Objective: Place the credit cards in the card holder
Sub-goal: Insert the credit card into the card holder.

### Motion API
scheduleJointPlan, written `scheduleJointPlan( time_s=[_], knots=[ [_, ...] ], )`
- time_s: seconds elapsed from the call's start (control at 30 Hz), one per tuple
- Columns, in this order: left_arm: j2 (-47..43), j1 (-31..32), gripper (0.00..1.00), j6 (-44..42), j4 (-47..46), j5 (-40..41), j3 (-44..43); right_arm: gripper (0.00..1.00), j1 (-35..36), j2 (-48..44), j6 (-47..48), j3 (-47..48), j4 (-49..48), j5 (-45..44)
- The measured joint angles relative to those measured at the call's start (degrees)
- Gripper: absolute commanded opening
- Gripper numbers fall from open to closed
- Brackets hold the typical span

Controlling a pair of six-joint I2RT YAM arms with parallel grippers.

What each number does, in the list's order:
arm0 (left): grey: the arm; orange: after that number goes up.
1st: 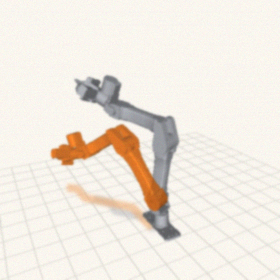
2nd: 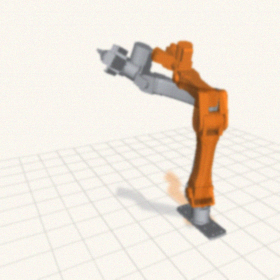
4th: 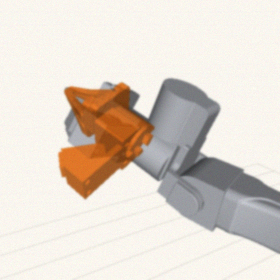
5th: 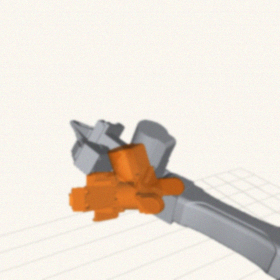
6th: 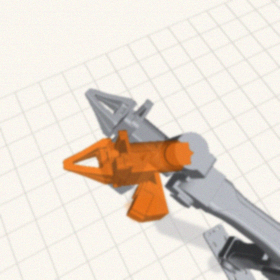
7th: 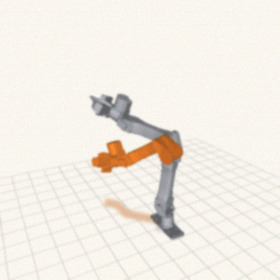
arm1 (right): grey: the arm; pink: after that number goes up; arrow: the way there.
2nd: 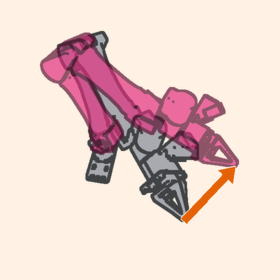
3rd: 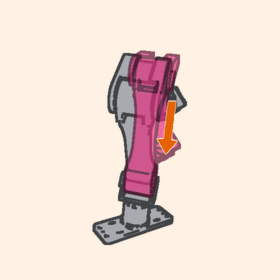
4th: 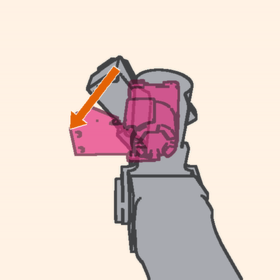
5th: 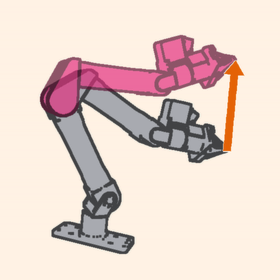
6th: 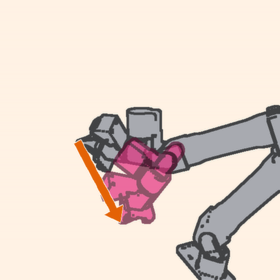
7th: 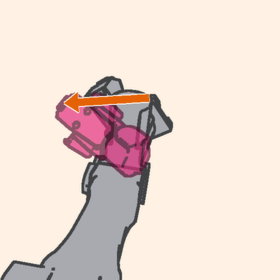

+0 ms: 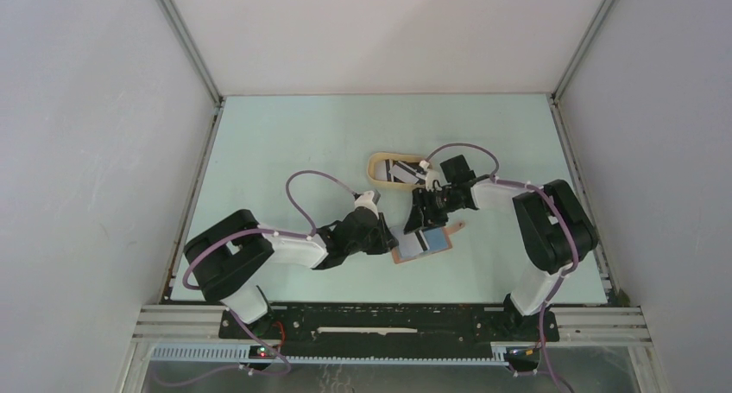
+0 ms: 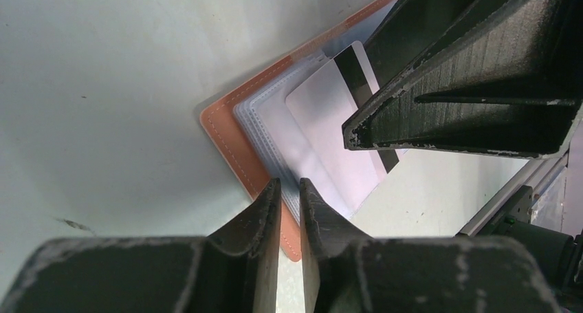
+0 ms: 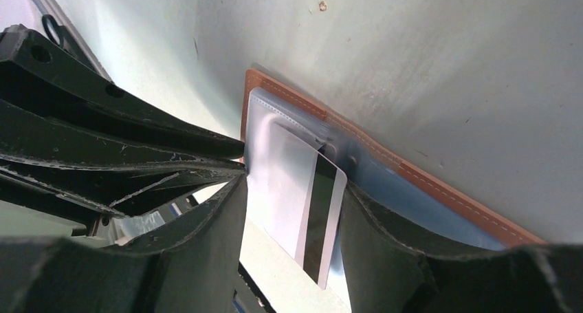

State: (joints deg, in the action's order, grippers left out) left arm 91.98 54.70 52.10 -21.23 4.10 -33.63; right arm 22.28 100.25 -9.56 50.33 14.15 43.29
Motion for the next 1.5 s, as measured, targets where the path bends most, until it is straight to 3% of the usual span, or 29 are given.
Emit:
scheduleJointPlan(
  time_s=[0.43,1.5],
  knots=[
    [0.0,-0.1,0.19,0.0,-3.6,-0.9,0.8,0.74,1.9,-3.5,-0.9,-0.6,2.7,-4.8],
    [1.6,-0.1,0.19,0.0,-9.9,-4.9,2.1,0.75,-3.8,-5.8,-0.8,-2.7,6.4,-3.3]
  ],
)
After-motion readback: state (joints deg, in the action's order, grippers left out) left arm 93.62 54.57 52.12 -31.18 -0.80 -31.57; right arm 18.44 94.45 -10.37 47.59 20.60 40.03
